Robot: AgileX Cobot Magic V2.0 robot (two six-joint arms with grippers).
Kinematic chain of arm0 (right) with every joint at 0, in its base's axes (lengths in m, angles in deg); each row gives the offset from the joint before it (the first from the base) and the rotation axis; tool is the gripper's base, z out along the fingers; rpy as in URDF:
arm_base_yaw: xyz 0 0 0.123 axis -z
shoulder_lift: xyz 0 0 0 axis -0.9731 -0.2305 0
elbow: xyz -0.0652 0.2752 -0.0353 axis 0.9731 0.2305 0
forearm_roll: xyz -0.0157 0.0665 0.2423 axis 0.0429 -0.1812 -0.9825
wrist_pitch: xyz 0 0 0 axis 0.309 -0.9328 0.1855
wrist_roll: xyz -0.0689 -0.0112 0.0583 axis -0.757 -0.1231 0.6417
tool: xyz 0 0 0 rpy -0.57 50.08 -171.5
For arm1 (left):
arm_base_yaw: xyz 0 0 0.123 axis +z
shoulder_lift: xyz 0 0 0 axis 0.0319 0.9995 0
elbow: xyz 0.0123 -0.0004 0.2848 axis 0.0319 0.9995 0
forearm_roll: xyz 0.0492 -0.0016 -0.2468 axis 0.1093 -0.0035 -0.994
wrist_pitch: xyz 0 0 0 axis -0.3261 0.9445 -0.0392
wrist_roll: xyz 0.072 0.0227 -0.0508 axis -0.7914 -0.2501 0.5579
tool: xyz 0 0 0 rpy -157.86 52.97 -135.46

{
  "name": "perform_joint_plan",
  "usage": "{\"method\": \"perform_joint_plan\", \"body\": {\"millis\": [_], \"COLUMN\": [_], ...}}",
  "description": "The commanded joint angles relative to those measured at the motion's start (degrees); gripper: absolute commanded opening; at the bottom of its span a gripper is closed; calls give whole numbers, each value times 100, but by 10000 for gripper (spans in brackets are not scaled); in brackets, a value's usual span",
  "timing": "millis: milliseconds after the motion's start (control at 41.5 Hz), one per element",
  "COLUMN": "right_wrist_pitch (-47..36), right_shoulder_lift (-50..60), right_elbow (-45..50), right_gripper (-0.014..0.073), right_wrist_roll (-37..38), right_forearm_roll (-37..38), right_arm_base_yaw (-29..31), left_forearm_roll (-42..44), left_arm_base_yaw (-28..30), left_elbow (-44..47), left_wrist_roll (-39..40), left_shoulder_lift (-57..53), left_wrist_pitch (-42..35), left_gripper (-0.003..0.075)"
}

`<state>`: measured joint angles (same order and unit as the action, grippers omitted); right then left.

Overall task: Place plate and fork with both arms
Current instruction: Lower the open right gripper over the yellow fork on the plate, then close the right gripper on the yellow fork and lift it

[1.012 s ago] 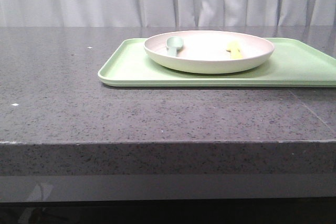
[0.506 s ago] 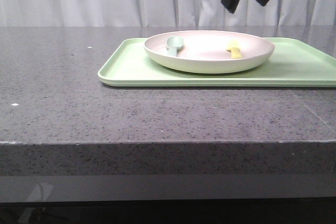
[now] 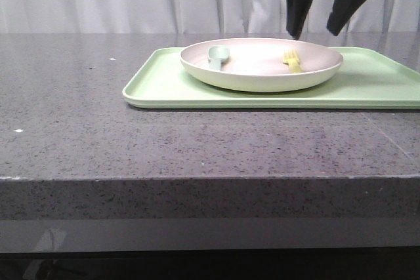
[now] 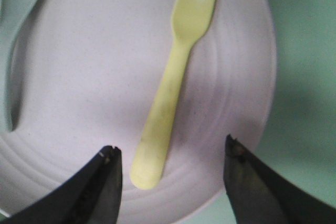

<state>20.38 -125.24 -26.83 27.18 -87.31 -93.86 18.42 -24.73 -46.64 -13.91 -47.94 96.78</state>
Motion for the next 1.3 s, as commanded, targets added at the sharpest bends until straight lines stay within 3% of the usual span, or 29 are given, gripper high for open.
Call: {"method": "perform_joint_plan", "body": {"millis": [0,241,819,1036,1276], "right_wrist_pitch": [135,507,372,372,369], "right_shoulder_lift": [26,-503,-867,-899,-961], "right_elbow": [-536,-1068,-1081,-1081,-1081], "right_gripper": [445,445,444,316,300], "right_wrist_roll": [28,105,112,107,107], "right_forearm_roll": [-67,-147,-279,-279,-273], "right_arm_base_yaw": [37,117,203,203,203], "left_forearm_roll": [-70,-70,-70,-70,-70], "left_arm_base_yaw": [-29,-29,-29,-29,-29], "left_elbow": [-154,-154,-154,-154,-154], "left_wrist_roll": [-4,-4,-4,-4,-4], "left_shoulder_lift": [-13,-13,-13,-13,-13], "left_wrist_pitch": [-400,-400,-400,-400,-400], "left_gripper": [300,300,300,300,300]}}
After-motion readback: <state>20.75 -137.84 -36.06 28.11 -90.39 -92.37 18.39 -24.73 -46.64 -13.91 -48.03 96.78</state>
